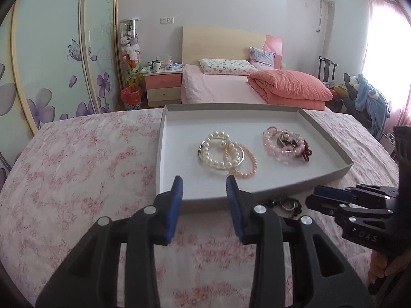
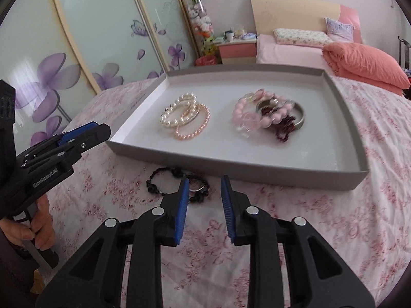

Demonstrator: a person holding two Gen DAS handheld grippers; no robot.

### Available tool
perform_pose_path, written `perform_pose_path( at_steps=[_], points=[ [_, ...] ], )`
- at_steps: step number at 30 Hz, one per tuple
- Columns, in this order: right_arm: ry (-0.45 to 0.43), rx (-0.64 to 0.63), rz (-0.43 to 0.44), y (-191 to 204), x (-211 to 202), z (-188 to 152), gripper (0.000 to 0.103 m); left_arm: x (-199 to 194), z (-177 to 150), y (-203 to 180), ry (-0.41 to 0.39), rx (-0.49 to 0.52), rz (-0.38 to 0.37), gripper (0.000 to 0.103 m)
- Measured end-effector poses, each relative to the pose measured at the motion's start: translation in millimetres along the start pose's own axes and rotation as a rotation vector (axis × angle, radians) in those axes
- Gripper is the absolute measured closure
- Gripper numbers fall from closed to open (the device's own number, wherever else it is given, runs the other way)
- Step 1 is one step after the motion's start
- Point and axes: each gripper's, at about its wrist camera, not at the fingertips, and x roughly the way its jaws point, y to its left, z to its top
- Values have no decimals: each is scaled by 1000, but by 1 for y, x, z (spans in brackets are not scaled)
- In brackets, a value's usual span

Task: Organize jewelry
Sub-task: 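Grasp the black bead bracelet with the right tool while the left tool grasps the silver ring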

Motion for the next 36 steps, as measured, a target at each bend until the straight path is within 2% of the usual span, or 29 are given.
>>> perform_pose_path(
  at_steps=[6, 9, 10, 11, 15, 20, 23, 25, 30, 36],
  points=[
    [65, 26, 23, -1, 15, -3, 76, -1, -5, 1, 3, 0, -1, 64],
    [68, 33, 36, -3, 15, -5, 77, 0, -6, 0, 7, -3, -3, 64],
    [73, 28, 41, -2, 16, -5, 87, 1, -6, 0, 9, -4, -3, 64],
    [79, 21, 50, 0, 16, -7, 89, 2, -7, 1, 11, -4, -3, 64],
    [58, -4, 48, 6, 14, -8, 91, 4, -9, 2, 15, -8, 4, 63],
    [17, -24, 85, 10, -4, -11, 91, 4, -9, 2, 17, -13, 8, 63],
    [12, -46, 55, 8, -14, -16, 92, 4, -9, -1, 17, -4, 4, 63],
    [19, -51, 7, 1, -19, -22, 96, 3, -11, -5, 19, 5, -2, 62],
    [11, 8, -123, -32, -32, -28, 96, 4, -11, -19, 22, 36, -20, 60],
    [7, 57, -107, -43, -34, -25, 95, 6, -12, -34, 28, 63, -36, 59]
  ],
)
